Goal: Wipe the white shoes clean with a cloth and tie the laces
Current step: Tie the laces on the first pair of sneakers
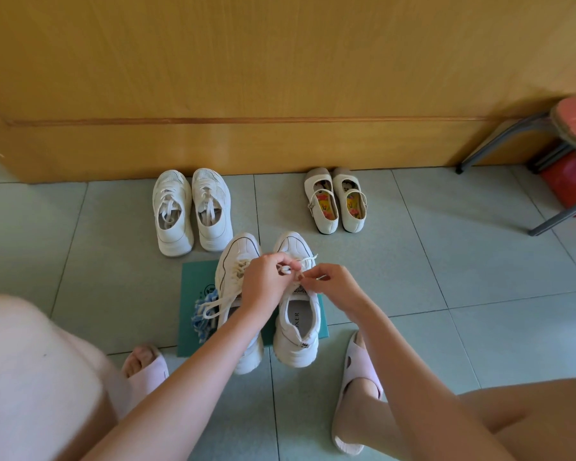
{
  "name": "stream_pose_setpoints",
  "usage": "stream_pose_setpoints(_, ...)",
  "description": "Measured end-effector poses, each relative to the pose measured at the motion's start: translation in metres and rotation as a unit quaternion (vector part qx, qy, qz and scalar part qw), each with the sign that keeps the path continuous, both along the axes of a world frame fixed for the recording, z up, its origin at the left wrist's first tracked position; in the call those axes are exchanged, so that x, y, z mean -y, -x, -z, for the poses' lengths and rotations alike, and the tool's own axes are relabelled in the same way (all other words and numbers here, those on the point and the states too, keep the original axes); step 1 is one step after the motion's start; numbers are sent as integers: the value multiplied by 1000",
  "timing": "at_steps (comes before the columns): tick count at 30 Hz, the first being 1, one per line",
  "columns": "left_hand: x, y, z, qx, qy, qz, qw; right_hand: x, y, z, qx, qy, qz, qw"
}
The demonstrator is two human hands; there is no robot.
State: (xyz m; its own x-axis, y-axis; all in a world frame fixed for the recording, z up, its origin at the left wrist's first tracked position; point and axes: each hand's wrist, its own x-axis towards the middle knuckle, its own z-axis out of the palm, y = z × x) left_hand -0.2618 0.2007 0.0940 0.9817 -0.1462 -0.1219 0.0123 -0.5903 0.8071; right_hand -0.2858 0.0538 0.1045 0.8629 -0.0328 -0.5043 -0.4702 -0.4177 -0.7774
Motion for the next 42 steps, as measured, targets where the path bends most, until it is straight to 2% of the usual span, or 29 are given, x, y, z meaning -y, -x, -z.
stream_pose_setpoints(3, 3, 4, 2, 58, -10, -3, 998, 2, -2, -1, 3, 6, -14, 1000)
stream_pose_setpoints(7, 5, 6, 3, 80, 28, 7, 996, 5, -5, -1, 19, 10, -2, 1000)
stream_pose_setpoints(12, 5, 5, 4, 55, 74, 32, 995, 7, -8, 2, 30, 0, -21, 999)
stream_pose_setpoints(22, -4, 7, 4, 17, 81, 1, 997, 15, -5, 6, 70, 31, 58, 995)
stream_pose_setpoints(26, -11, 7, 2, 51, 7, -24, 998, 23, 2, 9, 65, 105, 40, 992)
stream_pose_setpoints(29, -20, 7, 5, 32, -21, -41, 998, 28, 7, 14, 37, 180, 27, 983)
stream_pose_setpoints(35, -23, 20, 0, -74, 87, -84, 990, 27, 14, 14, -3, 284, 38, 958)
stream_pose_setpoints(37, -24, 22, -3, -86, 118, -105, 984, 26, 13, 15, -5, 237, 85, 968)
stream_pose_setpoints(39, -27, 22, -3, -95, 139, -123, 978, 24, 11, 13, -9, 141, 159, 977)
stream_pose_setpoints(42, -30, 21, -5, -106, 137, -125, 977, 21, 11, 8, -46, 10, 264, 963)
